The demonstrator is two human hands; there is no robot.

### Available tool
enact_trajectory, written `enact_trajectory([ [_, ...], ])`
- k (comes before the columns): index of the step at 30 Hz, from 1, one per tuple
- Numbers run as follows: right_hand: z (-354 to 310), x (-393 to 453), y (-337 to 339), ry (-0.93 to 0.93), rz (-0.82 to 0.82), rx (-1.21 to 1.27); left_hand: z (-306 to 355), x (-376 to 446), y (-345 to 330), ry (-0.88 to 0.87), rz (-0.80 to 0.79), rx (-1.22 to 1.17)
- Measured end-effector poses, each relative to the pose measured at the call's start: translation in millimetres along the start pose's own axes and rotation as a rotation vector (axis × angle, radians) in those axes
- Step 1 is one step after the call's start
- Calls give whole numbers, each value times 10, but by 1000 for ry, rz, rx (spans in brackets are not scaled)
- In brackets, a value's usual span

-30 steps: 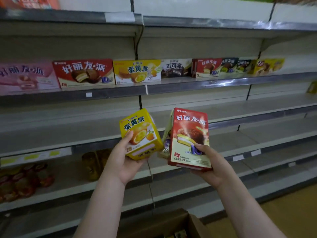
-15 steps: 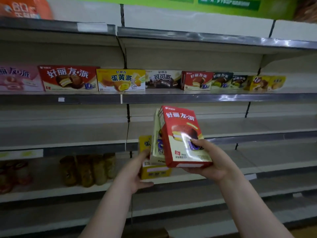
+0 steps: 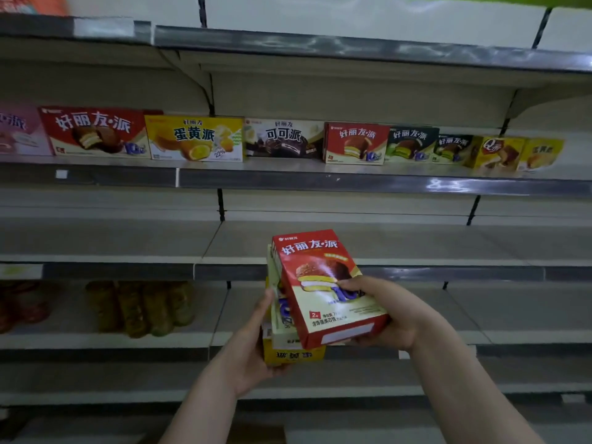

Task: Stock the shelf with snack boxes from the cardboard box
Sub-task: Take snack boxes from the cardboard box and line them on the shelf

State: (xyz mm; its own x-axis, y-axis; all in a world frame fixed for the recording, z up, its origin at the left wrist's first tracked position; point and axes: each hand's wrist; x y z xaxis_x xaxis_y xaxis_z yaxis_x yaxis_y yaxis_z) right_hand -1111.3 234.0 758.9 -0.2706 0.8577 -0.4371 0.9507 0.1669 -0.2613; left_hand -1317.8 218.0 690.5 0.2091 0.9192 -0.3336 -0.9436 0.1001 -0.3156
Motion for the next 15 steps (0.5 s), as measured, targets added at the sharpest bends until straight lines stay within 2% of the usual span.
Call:
enact_trajectory([
  [7,-248,335,-51,80,-39,-10,273,359,62,-47,64,84],
  [9,-381,407,-87,139,-5,24,369,459,92,-56,78,86],
  [13,-743,394,-73,422,162,94,601,666,244,-128,137,138],
  [15,-935,334,-73,613,214,-21,680,751,309,-137,167,150],
])
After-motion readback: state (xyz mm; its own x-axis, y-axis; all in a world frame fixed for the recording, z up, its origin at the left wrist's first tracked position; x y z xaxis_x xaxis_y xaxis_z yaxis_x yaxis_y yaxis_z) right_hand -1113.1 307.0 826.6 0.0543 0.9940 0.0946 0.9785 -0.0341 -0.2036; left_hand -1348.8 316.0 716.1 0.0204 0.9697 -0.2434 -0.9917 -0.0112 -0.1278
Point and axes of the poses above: each hand's wrist, its own x-axis towards the middle knuckle, its own y-axis out of the back of the hand, z = x × y, and after that the axes turned 7 degrees about x, right-handed
